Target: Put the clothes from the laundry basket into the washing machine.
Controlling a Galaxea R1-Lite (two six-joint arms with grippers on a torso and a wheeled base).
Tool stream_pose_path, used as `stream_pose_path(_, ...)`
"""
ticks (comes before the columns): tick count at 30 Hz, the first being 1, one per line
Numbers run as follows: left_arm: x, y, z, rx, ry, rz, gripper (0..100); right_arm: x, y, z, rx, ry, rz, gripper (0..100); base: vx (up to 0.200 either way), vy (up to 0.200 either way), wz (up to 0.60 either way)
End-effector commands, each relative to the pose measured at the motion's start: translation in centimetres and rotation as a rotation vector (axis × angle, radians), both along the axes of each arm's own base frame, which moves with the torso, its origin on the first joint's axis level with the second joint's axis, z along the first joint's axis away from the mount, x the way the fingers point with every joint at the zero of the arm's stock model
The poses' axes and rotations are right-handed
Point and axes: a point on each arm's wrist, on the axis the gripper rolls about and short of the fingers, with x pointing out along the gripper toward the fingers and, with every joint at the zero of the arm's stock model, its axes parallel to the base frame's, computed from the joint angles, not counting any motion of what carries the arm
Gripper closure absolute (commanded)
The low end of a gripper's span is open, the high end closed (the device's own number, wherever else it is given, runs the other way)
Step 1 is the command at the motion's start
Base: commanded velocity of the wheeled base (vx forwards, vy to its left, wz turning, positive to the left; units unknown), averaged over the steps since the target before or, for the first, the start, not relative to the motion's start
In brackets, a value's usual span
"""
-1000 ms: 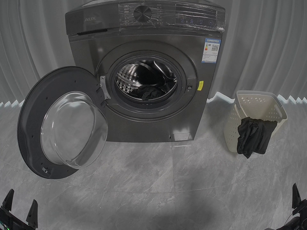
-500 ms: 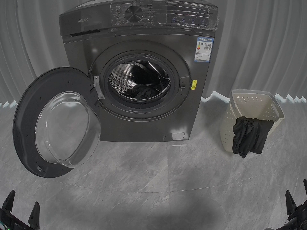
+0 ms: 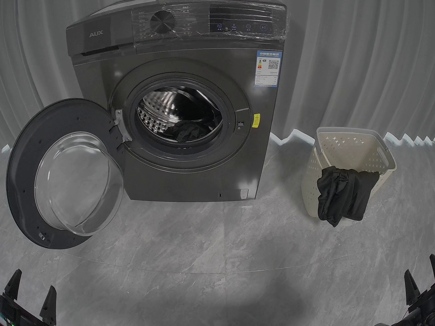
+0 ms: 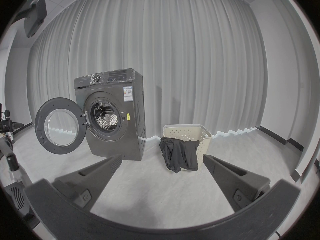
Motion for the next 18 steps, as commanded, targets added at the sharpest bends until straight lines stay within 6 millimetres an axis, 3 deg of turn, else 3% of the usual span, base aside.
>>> stream_pose_path(1, 0.03, 0.0, -0.52, -0.001, 0.005, 0.001, 0, 0.03, 0.0, -0.51, 0.0, 0.004, -0.002, 0, 0.0, -0.2, 0.0)
stream_pose_path(13, 0.03, 0.0, -0.52, -0.001, 0.005, 0.001, 0, 0.03, 0.0, -0.51, 0.0, 0.004, 0.0, 0, 0.0, -0.017, 0.0)
stream_pose_path(18, 0.03, 0.0, -0.52, -0.001, 0.005, 0.001, 0, 0.03, 0.0, -0.51, 0.0, 0.004, 0.002, 0, 0.0, -0.2, 0.0)
